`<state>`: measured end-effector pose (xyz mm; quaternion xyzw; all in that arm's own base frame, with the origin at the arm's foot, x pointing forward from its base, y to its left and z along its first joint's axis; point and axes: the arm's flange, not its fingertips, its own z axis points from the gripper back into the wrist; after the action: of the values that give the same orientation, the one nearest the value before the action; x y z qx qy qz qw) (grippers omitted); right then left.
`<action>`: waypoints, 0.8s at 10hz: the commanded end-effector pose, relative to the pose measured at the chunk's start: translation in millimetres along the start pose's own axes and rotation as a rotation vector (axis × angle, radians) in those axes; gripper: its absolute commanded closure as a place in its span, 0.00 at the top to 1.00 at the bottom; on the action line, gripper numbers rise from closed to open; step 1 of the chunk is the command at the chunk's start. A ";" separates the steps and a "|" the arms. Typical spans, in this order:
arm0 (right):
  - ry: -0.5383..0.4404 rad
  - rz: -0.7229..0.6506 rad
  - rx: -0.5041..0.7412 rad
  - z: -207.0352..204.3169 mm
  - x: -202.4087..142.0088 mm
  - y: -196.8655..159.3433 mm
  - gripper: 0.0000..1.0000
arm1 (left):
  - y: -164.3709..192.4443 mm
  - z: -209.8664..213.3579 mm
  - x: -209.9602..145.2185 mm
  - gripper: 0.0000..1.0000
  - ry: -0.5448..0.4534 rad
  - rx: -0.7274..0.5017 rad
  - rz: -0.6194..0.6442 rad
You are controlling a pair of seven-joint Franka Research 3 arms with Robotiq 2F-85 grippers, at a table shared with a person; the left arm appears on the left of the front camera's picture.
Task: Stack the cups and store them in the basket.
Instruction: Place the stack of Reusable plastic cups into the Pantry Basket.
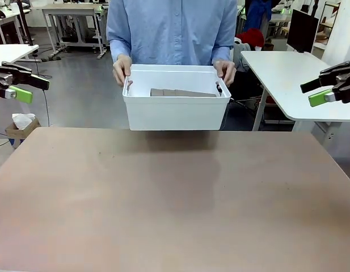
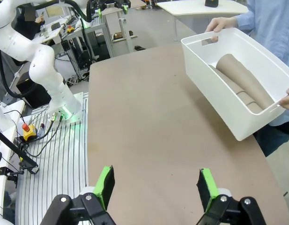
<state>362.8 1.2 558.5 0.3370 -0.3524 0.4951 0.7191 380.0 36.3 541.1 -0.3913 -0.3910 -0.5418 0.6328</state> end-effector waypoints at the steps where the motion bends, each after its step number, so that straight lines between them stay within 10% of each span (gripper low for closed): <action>1: -0.005 0.023 0.003 1.5 0.2 -2.3 0.95 | -1.7 0.2 2.8 1.00 0.001 -0.006 0.009; 8: -0.005 0.023 0.003 1.5 0.2 -2.3 0.95 | -1.7 0.2 2.8 1.00 0.001 -0.006 0.009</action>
<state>362.7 1.2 558.5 0.3370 -0.3524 0.4952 0.7190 380.0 36.3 541.1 -0.3913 -0.3910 -0.5418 0.6328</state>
